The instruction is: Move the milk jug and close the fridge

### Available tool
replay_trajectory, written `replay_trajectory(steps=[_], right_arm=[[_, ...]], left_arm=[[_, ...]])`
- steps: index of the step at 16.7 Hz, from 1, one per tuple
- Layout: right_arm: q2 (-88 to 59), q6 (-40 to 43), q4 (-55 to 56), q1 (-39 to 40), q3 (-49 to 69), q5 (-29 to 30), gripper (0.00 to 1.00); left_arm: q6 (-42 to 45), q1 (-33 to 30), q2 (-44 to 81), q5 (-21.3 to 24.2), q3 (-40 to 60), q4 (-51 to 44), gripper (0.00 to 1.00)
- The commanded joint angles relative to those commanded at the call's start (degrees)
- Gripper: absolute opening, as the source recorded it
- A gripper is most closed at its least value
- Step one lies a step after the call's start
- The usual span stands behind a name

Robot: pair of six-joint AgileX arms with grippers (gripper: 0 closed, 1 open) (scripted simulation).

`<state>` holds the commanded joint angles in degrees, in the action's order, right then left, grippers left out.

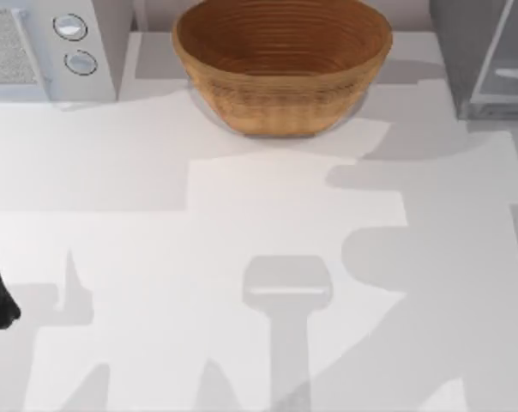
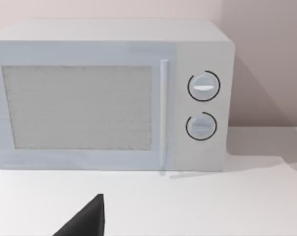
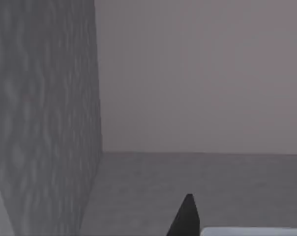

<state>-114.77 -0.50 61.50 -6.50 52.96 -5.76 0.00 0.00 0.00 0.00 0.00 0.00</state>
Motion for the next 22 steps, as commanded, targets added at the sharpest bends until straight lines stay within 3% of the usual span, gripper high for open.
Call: replay_trajectory(steps=[6, 18, 22], right_arm=[[-15.87, 0.15, -3.18, -4.79, 17.72, -5.13, 0.0], [-17.08, 0.15, -3.51, -5.2, 18.93, -5.57, 0.0], [-17.08, 0.15, -3.51, -5.2, 18.93, -5.57, 0.3]], left_arm=[[0.0, 0.0, 0.0, 0.0, 0.0, 0.0, 1.0], [0.0, 0.0, 0.0, 0.0, 0.0, 0.0, 1.0], [0.0, 0.0, 0.0, 0.0, 0.0, 0.0, 1.0]])
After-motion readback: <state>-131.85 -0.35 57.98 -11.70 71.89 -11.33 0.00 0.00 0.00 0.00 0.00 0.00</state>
